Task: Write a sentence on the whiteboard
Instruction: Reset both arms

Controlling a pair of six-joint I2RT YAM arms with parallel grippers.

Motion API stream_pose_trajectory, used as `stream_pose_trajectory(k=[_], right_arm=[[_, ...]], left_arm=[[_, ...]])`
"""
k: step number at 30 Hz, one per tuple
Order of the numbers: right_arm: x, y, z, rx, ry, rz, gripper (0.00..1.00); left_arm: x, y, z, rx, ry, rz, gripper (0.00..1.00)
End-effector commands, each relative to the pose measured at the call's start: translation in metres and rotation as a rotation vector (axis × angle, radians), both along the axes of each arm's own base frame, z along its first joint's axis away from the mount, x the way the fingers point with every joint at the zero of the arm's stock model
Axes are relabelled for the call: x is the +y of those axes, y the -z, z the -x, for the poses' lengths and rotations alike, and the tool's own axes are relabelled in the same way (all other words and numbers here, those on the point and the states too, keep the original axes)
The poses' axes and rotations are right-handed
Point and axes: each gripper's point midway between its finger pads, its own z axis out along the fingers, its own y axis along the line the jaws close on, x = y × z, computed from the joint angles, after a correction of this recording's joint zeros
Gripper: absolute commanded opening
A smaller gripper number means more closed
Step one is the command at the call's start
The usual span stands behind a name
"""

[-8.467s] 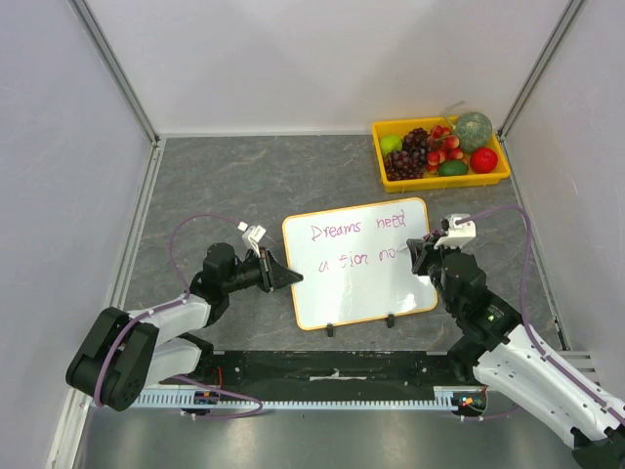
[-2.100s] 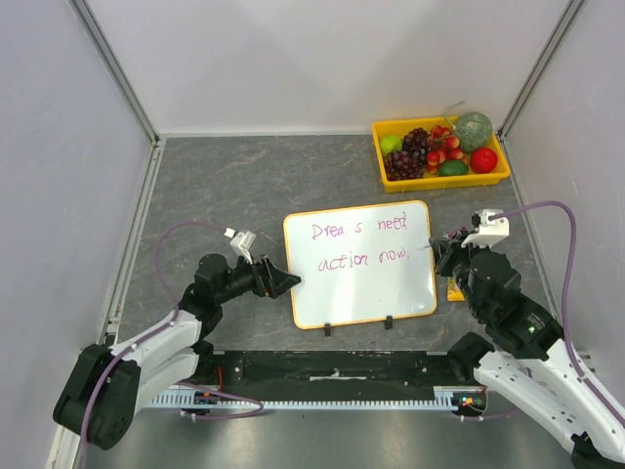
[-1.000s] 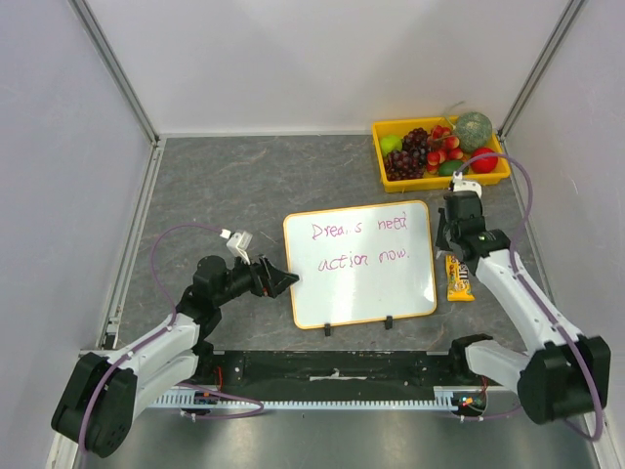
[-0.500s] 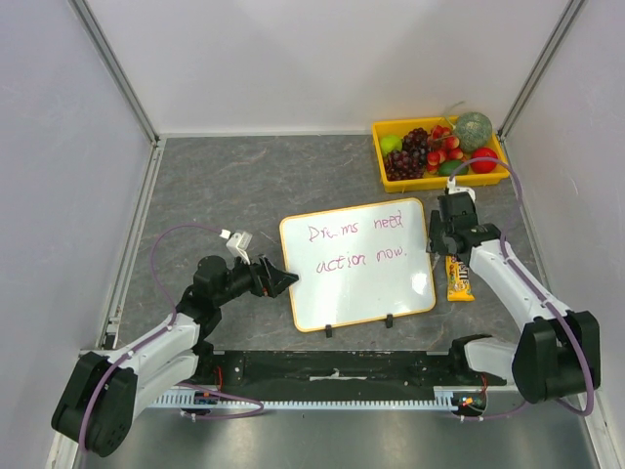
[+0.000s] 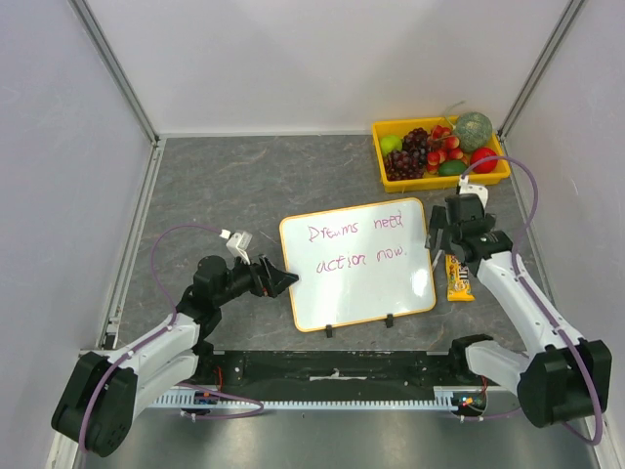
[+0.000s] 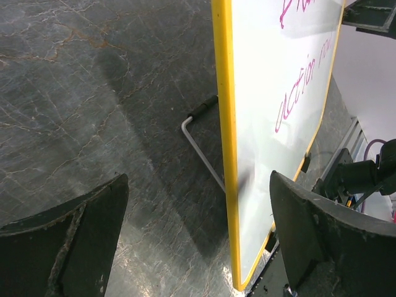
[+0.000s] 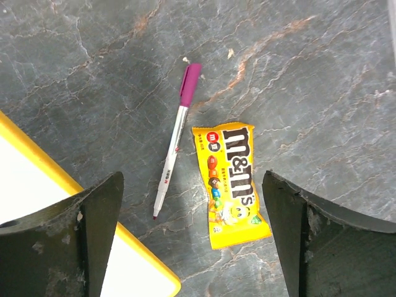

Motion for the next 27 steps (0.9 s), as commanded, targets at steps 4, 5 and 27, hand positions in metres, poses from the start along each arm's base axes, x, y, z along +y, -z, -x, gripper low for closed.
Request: stream_pose_trajectory(k=[4, 5, 27], right_arm=[[-0.008, -0.057, -0.001, -0.185, 0.054, -0.009, 0.98], [-0.009, -0.063, 0.001, -0.202, 0.058, -0.015, 0.98], [0.019, -0.112, 0.014, -0.485, -0.092, -0.176, 0.98]], left_arm=[[0.004, -0.007, -0.008, -0.051, -0.018, -0.027, 1.0], [0.004, -0.007, -0.008, -0.05, -0.02, -0.026, 1.0], [0.055, -0.104, -0.012, -0.136, -0.341, -0.005, 1.0]])
